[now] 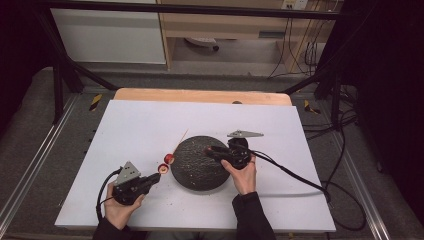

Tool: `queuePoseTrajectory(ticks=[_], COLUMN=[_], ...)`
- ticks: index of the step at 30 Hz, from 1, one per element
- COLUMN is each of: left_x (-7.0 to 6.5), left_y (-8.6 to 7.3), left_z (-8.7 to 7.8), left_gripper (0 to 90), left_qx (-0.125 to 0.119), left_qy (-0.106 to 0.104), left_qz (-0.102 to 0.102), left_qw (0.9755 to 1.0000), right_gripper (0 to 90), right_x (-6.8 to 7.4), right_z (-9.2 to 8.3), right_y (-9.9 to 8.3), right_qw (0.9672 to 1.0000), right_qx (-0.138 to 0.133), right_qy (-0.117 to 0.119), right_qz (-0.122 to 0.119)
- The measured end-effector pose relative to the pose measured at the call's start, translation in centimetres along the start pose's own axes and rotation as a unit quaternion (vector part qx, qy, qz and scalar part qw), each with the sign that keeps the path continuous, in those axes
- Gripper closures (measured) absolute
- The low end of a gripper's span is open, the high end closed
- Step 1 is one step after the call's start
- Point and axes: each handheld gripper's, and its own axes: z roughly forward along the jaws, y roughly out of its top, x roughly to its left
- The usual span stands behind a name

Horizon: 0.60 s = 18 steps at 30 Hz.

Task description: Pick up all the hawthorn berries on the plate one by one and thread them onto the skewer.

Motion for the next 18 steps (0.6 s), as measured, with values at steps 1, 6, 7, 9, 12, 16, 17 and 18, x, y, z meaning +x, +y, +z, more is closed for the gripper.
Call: queuePoseTrajectory(ticks=[1,6,7,9,12,16,17,18], left_x=[-0.2,-1.0,-1.1,-1.3,-1.6,-1.8,-1.9,-2.0], left_y=[0.2,0.9,1.1,1.3,1.6,1.9,1.9,1.9], left_z=[0.2,0.8,0.9,1.1,1.3,1.5,1.6,1.7], left_gripper=[88.3,88.3,88.2,88.3,88.3,88.3,88.3,88.3], left_qx=[-0.001,-0.007,-0.009,-0.011,-0.015,-0.017,-0.018,-0.018], left_qy=[-0.001,-0.002,-0.001,0.0,0.0,0.0,0.0,0.0], left_qz=[0.0,-0.001,-0.003,-0.004,-0.008,-0.008,-0.01,-0.01], left_qw=[1.0,1.0,1.0,0.9999,0.9999,0.9998,0.9998,0.9998], right_gripper=[63.6,63.6,63.6,63.6,63.6,63.6,63.6,63.6], right_x=[-0.1,-0.5,-0.6,-0.8,-0.9,-1.1,-1.0,-1.1], right_z=[-0.2,-0.8,-0.8,-0.9,-0.9,-0.9,-0.9,-0.9], right_y=[-0.1,-0.8,-1.0,-1.2,-1.6,-1.9,-1.9,-1.9], right_qw=[1.0,0.9984,0.9977,0.9965,0.9946,0.9914,0.9905,0.9897], right_qx=[-0.008,-0.051,-0.06,-0.074,-0.09,-0.115,-0.121,-0.126], right_qy=[0.001,0.005,0.008,0.009,0.011,0.01,0.012,0.013], right_qz=[0.004,0.025,0.032,0.039,0.051,0.062,0.066,0.066])
